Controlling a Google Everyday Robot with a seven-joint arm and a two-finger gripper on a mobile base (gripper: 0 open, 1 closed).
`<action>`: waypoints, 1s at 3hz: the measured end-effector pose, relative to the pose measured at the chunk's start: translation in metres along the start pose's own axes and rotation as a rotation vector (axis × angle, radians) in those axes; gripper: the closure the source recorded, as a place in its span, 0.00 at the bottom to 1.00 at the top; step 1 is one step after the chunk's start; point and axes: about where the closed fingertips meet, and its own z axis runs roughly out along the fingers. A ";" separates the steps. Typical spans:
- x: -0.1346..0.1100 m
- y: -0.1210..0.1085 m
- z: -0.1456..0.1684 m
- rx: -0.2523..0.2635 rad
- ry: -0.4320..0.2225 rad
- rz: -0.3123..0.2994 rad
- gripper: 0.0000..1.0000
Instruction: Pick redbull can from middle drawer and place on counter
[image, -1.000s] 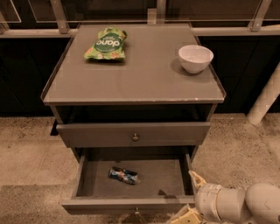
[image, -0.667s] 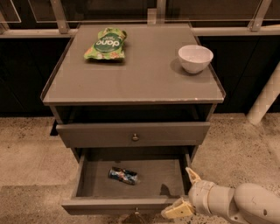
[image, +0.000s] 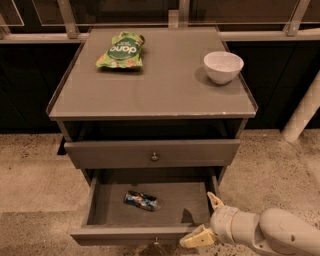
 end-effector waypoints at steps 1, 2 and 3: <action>-0.005 -0.001 0.047 -0.043 -0.049 -0.003 0.00; -0.016 -0.001 0.093 -0.081 -0.087 -0.017 0.00; -0.035 0.006 0.136 -0.135 -0.087 -0.069 0.00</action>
Offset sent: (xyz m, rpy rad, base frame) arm 0.0818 0.1050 -0.0696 0.1388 -0.0436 0.1155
